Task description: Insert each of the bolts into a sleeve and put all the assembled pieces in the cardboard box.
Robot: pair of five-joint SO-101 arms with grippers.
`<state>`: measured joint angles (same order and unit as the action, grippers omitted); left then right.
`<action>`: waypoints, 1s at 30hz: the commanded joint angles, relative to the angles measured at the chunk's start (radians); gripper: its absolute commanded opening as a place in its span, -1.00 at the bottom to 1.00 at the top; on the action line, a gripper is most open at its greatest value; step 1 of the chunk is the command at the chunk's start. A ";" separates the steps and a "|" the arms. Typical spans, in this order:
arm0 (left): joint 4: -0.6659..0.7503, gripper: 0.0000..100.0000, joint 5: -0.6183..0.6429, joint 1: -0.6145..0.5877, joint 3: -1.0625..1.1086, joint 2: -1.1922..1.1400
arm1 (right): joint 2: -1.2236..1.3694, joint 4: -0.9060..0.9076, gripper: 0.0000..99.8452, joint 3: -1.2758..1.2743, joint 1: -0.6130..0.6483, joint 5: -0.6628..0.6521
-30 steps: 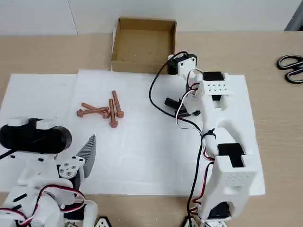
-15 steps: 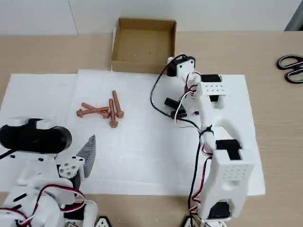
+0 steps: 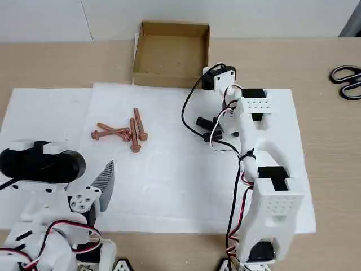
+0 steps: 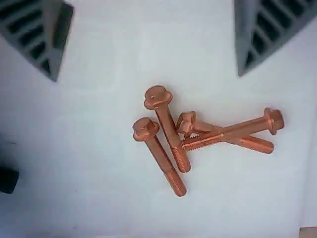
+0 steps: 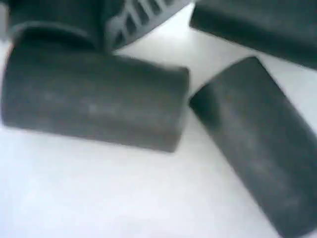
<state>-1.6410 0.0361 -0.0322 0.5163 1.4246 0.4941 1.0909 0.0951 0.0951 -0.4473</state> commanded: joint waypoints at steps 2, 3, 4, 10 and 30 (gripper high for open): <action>0.009 -0.56 0.003 -0.006 -0.002 0.000 | 0.013 0.088 -0.99 0.052 0.005 0.002; 0.009 -0.56 0.003 -0.006 -0.002 0.000 | 0.013 0.128 -0.99 0.084 0.005 0.002; 0.009 -0.56 0.003 -0.006 -0.002 0.000 | 0.013 0.173 -0.99 0.121 0.005 0.002; 0.009 -0.56 0.003 -0.006 -0.002 0.000 | 0.013 0.461 -0.99 0.368 0.007 0.103; 0.009 -0.56 0.003 -0.006 -0.002 0.000 | 0.068 0.584 -0.76 0.404 0.036 0.201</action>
<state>-1.6410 0.0361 -0.0322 0.5163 1.4246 0.5631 1.6832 0.4956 0.1289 -0.2570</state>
